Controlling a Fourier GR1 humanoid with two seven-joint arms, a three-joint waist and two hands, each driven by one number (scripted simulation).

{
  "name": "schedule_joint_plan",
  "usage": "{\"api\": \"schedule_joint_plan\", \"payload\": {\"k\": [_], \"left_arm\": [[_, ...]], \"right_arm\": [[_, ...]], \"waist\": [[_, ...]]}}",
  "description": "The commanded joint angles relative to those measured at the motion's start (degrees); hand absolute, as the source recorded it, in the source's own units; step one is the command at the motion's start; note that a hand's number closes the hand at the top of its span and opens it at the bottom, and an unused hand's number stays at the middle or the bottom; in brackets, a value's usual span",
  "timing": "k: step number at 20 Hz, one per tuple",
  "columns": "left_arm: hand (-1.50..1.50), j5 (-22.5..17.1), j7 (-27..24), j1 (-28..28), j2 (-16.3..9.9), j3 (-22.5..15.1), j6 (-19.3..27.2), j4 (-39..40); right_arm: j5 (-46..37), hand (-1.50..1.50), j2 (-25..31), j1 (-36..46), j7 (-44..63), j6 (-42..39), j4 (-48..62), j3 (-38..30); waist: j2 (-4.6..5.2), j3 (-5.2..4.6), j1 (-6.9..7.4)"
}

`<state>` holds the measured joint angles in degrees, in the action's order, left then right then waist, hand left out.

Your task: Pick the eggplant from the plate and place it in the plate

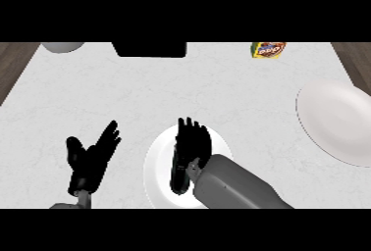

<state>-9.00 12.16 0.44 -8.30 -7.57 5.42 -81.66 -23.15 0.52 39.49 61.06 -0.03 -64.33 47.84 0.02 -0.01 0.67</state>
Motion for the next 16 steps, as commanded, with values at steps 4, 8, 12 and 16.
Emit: {"api": "schedule_joint_plan", "payload": {"k": [4,8,12,16], "left_arm": [[0.00,1.4,0.0,-2.4,1.1,1.0,0.5,1.5],[0.00,1.7,-1.4,-0.1,1.8,-0.3,-1.1,1.3],[0.00,-0.2,0.2,1.4,-1.2,2.2,-3.3,-2.0],[0.00,2.9,-1.6,2.1,2.4,-0.2,-0.5,-0.3]], "right_arm": [[0.7,-1.50,-0.5,-1.0,-1.3,1.6,6.7,0.3],[5.7,-1.50,-0.5,0.2,1.5,4.5,6.7,6.7],[6.8,1.50,-0.5,1.3,-2.4,-3.5,8.3,4.7],[3.7,1.50,-0.5,1.8,-3.6,-2.7,9.1,6.7]], "waist": [[0.07,0.01,-0.12],[0.13,0.01,0.64],[0.06,0.01,0.49],[0.03,0.01,0.17]]}}
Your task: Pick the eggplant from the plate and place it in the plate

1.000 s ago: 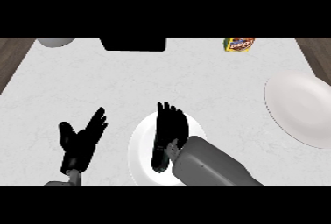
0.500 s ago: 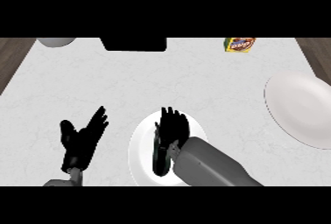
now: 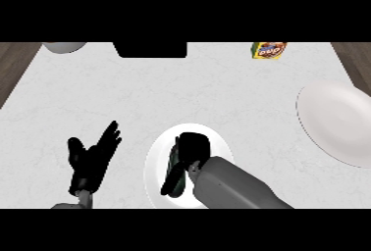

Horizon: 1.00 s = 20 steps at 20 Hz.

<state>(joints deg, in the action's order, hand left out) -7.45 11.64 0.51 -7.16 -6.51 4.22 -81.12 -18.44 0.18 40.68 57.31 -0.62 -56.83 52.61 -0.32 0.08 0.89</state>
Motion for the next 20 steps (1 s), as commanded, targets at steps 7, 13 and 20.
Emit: {"api": "schedule_joint_plan", "payload": {"k": [7,13,20], "left_arm": [[0.00,1.0,2.5,3.1,-0.8,0.6,-0.2,-5.2],[0.00,-0.1,-1.2,2.9,-0.3,2.7,-0.3,0.3],[0.00,0.1,0.0,4.8,-0.9,2.7,0.2,-2.8]], "right_arm": [[-5.7,1.50,-0.2,2.1,-0.4,1.6,1.4,2.5],[-18.6,1.50,9.3,-8.9,-4.6,20.2,-14.3,5.6],[-35.2,1.50,18.3,-14.8,-2.9,38.1,-28.2,2.8]], "waist": [[0.33,-0.07,0.04],[-0.63,-0.06,-3.63],[-0.94,-0.05,-4.14]]}}
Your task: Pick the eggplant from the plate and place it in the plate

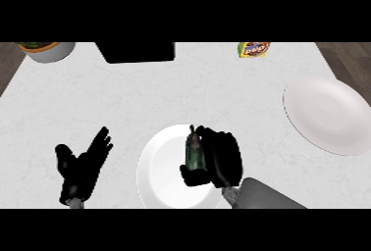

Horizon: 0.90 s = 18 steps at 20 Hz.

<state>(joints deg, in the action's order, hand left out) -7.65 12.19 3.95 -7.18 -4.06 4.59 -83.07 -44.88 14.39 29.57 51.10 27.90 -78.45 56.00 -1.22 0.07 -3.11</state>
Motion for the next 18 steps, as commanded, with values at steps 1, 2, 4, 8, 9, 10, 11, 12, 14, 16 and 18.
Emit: {"api": "schedule_joint_plan", "payload": {"k": [1,2,4,8,9,10,11,12,14,16,18], "left_arm": [[0.00,-0.6,0.6,0.4,-1.4,1.0,-0.7,-1.1],[0.00,0.9,0.6,-0.1,0.5,-0.5,1.2,-1.3],[0.00,0.8,0.0,0.3,1.2,-0.3,1.5,-0.3],[0.00,0.0,0.4,1.9,-0.1,-0.6,-0.7,-2.2],[0.00,-1.5,0.4,0.7,-1.6,1.2,-2.2,-1.4],[0.00,0.3,1.0,1.7,-1.0,-0.4,-0.8,-3.6],[0.00,0.6,3.0,-1.2,0.9,-1.3,0.7,-2.1],[0.00,1.3,-0.3,-0.6,1.1,-0.9,0.6,0.0],[0.00,0.2,1.9,-0.6,0.1,-0.9,-0.7,-2.7],[0.00,1.3,0.9,-2.0,1.8,-1.8,0.4,-1.0],[0.00,0.8,2.1,-0.7,0.0,-1.2,-0.6,-3.3]], "right_arm": [[-9.3,1.50,5.8,-3.4,4.8,8.2,-11.2,-2.7],[-11.3,1.50,5.8,-6.2,5.6,10.7,-12.7,-3.2],[-12.8,1.50,8.7,-10.7,6.5,13.0,-18.5,-5.9],[-15.8,1.50,11.3,-19.2,6.2,20.5,-22.9,-12.2],[-15.7,1.50,13.1,-20.2,6.6,20.0,-24.7,-15.0],[-13.2,1.50,13.5,-22.6,4.8,22.0,-24.8,-15.9],[-11.0,1.50,14.2,-21.5,4.9,21.0,-29.1,-18.4],[-11.1,1.50,14.8,-24.7,2.8,24.7,-27.9,-19.2],[-6.1,1.50,17.5,-26.6,-0.7,28.0,-29.5,-22.4],[0.8,1.50,20.0,-27.2,-6.5,33.4,-25.4,-25.3],[3.0,1.50,21.9,-30.1,-10.2,36.2,-22.6,-28.1]], "waist": [[-0.04,-0.08,-0.32],[0.18,-0.05,-0.19],[0.24,-0.06,-0.61],[0.54,-0.01,0.53],[0.65,-0.05,0.53],[0.85,0.01,1.51],[0.87,0.00,0.91],[1.05,-0.01,1.31],[1.06,0.05,2.00],[1.37,0.10,2.50],[1.25,0.09,2.82]]}}
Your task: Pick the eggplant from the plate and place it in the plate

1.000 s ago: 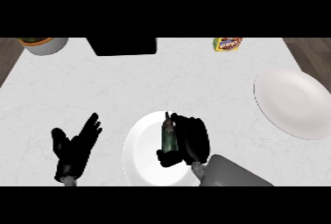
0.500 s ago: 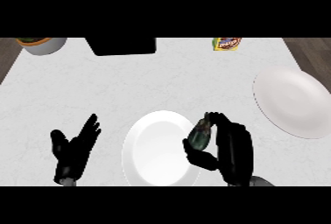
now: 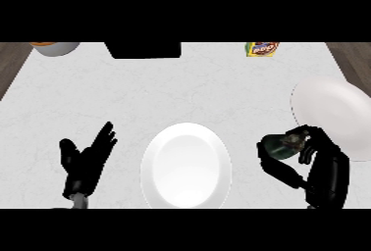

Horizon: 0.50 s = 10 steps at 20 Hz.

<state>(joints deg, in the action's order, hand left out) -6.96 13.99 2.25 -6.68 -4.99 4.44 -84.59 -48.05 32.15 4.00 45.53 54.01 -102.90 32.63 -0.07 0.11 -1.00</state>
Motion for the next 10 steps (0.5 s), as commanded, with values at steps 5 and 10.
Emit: {"api": "schedule_joint_plan", "payload": {"k": [5,10], "left_arm": [[0.00,0.7,-0.5,-0.4,0.3,-0.8,-0.8,0.1],[0.00,0.9,-0.7,-2.4,0.5,-0.3,-0.8,2.3]], "right_arm": [[18.4,1.50,6.6,-0.6,-16.3,14.3,13.9,-11.7],[34.7,1.50,7.5,5.1,-30.3,10.1,24.5,-16.6]], "waist": [[0.40,0.15,1.37],[0.64,0.26,2.18]]}}
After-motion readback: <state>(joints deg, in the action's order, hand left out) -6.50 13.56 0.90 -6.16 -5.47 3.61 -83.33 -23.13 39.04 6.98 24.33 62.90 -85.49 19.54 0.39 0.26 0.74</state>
